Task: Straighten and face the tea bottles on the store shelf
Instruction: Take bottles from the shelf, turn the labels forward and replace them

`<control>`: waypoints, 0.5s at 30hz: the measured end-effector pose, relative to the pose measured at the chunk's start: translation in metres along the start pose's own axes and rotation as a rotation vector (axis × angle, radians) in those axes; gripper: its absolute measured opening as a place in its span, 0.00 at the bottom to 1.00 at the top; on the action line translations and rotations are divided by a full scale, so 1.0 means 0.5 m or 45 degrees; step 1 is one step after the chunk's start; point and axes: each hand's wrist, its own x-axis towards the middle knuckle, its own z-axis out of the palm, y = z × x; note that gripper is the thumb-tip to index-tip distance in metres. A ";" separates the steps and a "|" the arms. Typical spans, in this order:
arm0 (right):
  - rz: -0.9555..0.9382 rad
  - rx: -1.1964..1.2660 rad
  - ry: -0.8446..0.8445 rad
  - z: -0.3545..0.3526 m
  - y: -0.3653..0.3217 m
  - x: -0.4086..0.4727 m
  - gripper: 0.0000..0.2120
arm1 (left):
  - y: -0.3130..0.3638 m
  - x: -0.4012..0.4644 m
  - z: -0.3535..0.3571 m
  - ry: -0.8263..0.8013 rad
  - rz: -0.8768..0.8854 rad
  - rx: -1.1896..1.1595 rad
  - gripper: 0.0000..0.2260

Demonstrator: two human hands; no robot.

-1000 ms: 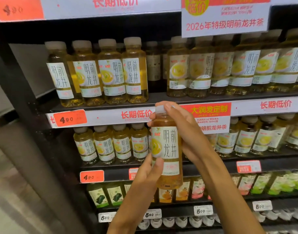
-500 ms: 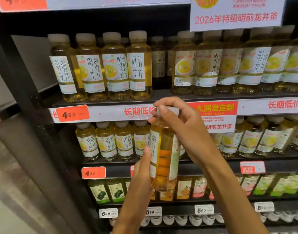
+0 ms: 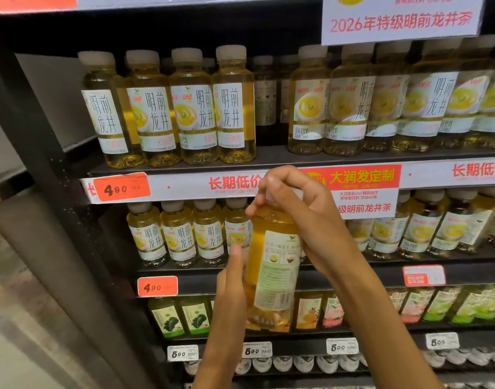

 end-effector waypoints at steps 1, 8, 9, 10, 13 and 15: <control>-0.018 -0.069 0.022 0.003 0.000 0.000 0.08 | 0.004 0.000 0.007 0.028 0.052 0.021 0.24; 0.105 -0.167 0.026 0.004 0.012 0.004 0.14 | 0.002 0.013 0.012 -0.003 -0.061 -0.277 0.34; 0.132 -0.073 0.001 -0.001 0.013 0.004 0.13 | 0.007 0.012 0.011 -0.099 -0.116 -0.325 0.34; 0.167 0.073 -0.038 -0.005 0.012 0.004 0.13 | 0.007 0.012 0.008 -0.201 -0.171 -0.352 0.34; 0.204 0.365 -0.105 -0.011 0.008 0.002 0.12 | -0.003 0.016 0.001 -0.451 -0.310 -0.443 0.35; 0.171 0.343 -0.074 -0.012 0.013 -0.001 0.10 | -0.011 0.020 0.001 -0.474 -0.295 -0.388 0.36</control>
